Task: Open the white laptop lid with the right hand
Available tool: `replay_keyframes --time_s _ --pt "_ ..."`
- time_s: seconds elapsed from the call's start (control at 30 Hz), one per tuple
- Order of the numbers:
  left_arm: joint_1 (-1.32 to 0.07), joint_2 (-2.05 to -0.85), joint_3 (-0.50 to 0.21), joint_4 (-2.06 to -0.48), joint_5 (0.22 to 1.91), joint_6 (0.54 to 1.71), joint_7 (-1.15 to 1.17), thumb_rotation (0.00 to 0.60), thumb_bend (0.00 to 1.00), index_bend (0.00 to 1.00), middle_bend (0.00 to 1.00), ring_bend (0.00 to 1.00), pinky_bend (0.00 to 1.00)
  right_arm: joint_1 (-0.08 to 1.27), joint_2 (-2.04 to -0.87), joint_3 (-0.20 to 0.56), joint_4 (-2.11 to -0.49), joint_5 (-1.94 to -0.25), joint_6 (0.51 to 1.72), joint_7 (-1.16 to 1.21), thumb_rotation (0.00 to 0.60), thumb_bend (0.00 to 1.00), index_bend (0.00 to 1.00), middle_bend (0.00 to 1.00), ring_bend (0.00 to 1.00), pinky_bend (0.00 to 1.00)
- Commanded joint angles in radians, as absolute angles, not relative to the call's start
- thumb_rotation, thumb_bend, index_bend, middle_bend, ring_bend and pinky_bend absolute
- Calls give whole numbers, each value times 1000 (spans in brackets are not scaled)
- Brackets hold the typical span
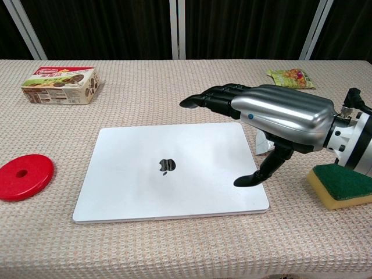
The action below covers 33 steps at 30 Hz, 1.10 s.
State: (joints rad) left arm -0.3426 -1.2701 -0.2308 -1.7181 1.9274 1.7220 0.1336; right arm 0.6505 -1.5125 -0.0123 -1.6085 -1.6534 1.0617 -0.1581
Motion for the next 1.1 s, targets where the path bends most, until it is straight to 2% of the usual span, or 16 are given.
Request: replay_keyframes --time_s 0.03,0.3,0.53,0.77,1.1 --pt "-345 -1272 -227 -1716 1921 1719 131 600 37 290 264 188 204 654 -1514 -10 -1608 -1648 1052 -158 600 28 0 48 0 0" --pt "-332 -1267 -190 -1724 1878 1681 144 600 37 290 264 188 204 687 -1563 -13 -1600 -1660 1000 -171 600 28 0 49 0 0" --pt "-304 -1277 -116 -1742 1794 1595 148 600 38 290 271 188 204 735 -1675 1 -1526 -1624 899 -251 600 28 0 35 0 0" --pt "-272 -1325 -76 -1693 1775 1609 111 600 37 290 271 188 204 760 -1755 21 -1454 -1627 893 -330 600 50 0 34 0 0" --pt "-244 -1339 -60 -1656 1780 1643 87 600 37 290 271 188 204 791 -1790 33 -1434 -1585 841 -351 600 50 0 34 0 0"
